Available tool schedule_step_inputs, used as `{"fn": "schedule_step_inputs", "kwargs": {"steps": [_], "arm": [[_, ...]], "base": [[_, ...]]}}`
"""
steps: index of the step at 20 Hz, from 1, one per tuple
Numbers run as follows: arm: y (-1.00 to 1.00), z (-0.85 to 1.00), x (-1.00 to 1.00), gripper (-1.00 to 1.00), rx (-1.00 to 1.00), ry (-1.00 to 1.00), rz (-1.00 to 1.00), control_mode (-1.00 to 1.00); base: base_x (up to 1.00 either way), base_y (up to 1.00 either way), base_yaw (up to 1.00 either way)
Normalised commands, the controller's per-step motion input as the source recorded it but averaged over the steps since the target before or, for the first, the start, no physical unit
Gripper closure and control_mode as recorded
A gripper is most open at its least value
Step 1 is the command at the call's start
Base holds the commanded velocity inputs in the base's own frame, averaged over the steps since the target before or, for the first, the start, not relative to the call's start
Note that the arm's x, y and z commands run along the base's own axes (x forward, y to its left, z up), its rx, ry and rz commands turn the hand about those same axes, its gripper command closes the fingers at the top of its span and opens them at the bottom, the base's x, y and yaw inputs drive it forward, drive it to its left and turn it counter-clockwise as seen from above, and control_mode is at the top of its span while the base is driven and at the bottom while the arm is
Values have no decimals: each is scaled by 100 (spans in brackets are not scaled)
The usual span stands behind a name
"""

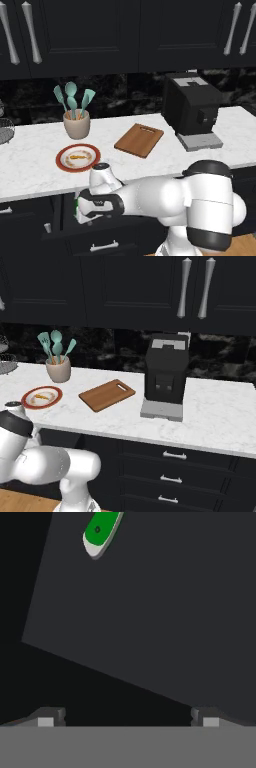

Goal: Pick up the knife from the drawer and place it on the cutting board. Then place the meat from the plate to the cutting board.

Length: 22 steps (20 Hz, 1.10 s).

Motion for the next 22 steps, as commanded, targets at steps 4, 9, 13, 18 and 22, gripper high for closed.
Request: {"fn": "schedule_step_inputs", "kwargs": {"steps": [4, 9, 13, 18, 22], "arm": [[0, -13, -1, -100, -1, 0, 0, -100], [0, -19, -14, -100, 0, 0, 0, -100], [0, -26, -32, -100, 0, 0, 0, -100], [0, -9, -36, -100, 0, 0, 0, -100], [0, 19, -7, -100, 0, -1, 0, -100]], "base": [[0, 0, 0], [0, 0, 0], [0, 0, 0], [0, 0, 0], [0, 0, 0]]}}
